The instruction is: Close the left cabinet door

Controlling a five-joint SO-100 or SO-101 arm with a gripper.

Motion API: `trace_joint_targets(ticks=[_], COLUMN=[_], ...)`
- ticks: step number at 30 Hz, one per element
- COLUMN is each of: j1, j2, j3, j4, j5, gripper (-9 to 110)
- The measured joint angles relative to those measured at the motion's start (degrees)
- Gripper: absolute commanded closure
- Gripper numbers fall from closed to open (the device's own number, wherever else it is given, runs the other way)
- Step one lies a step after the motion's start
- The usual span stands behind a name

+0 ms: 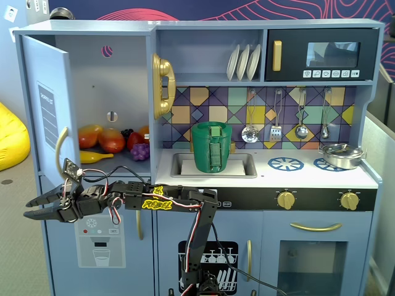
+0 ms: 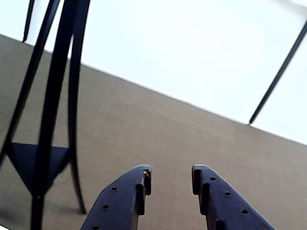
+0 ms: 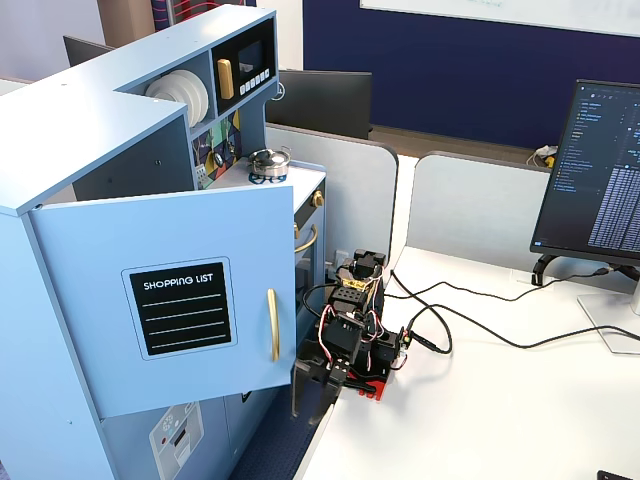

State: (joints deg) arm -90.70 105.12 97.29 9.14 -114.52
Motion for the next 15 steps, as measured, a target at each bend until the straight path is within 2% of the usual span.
trace_joint_targets(ticks=[8,15], j1=[9.2,21.8], j2=[-0.1,0.2], j3=[3.1,5.0], j4=[-1.0,-3.3], j5=[-0.1,-1.7], gripper=[102,102])
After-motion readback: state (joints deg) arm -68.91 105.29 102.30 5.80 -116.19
